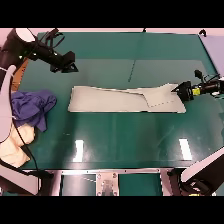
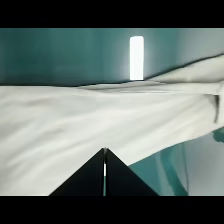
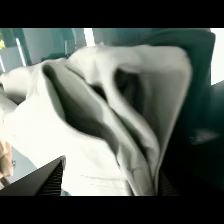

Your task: Fold the shirts.

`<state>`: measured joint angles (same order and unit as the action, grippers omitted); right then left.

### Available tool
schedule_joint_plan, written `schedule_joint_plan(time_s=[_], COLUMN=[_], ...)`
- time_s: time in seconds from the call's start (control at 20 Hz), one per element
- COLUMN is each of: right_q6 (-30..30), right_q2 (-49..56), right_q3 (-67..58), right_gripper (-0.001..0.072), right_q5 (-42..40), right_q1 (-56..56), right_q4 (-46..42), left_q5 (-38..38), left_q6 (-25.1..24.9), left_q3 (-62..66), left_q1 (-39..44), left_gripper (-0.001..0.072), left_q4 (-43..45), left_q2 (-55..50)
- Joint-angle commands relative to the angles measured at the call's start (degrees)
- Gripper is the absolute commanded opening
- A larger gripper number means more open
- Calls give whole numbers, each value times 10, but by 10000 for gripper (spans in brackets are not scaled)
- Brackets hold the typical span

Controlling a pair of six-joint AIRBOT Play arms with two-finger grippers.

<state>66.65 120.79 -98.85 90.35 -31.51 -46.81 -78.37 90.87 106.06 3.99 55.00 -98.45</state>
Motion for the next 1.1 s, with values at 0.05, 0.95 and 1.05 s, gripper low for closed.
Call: schedule_joint_plan(time_s=[0.05,0.95,1.05], right_q6=[-14,70,91], right_q2=[6,-160,-187], right_q3=[16,-167,-168], right_gripper=[396,16,16], right_q5=[-11,59,57], right_q1=[14,151,187], right_q4=[15,19,19], left_q5=[21,264,277], left_q6=[-14,-105,-115], left_q3=[1,6,17], left_q1=[19,265,280], left_gripper=[21,20,20], left_q4=[-45,-199,-226], left_q2=[0,-238,-259])
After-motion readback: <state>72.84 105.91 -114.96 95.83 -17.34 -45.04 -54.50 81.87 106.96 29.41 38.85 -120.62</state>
